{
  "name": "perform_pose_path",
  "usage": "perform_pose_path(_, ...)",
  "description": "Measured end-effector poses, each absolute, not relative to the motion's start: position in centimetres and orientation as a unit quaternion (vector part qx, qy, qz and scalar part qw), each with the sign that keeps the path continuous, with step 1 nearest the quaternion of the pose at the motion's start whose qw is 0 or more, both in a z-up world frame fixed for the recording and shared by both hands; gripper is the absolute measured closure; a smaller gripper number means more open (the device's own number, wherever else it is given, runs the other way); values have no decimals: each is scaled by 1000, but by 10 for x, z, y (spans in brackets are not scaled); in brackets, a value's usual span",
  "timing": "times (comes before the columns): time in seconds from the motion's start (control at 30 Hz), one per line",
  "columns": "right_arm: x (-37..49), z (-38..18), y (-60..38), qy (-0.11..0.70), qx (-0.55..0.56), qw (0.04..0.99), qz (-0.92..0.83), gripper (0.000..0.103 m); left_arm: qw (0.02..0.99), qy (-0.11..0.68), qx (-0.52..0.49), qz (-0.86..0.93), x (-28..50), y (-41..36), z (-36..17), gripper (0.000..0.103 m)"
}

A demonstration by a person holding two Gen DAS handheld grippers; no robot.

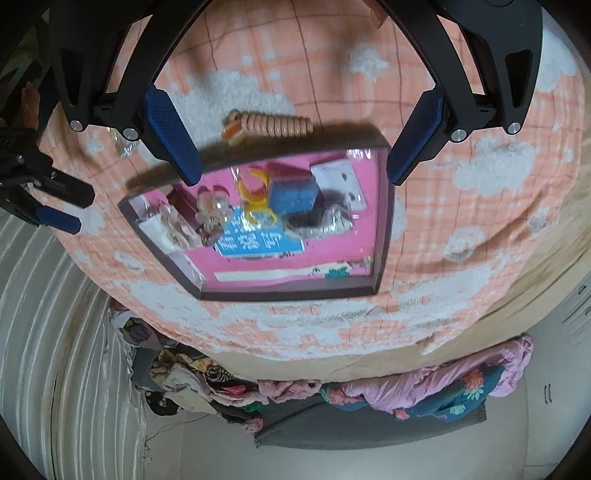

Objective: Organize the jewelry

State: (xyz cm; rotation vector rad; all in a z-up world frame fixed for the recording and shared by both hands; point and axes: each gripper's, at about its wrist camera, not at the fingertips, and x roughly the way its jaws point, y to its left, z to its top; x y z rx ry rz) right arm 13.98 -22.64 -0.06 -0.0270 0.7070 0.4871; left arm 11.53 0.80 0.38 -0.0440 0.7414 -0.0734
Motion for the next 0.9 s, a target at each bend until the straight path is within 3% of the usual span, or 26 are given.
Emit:
perform_pose_path(0.73, 126, -79, -224, 434, -42, 877, 203, 12, 903, 426, -39, -47, 125, 0, -64, 9)
perform_pose_path(0.9, 124, -87, -217, 437, -62, 872, 213, 67, 897, 438, -46, -45, 134, -3, -75, 9)
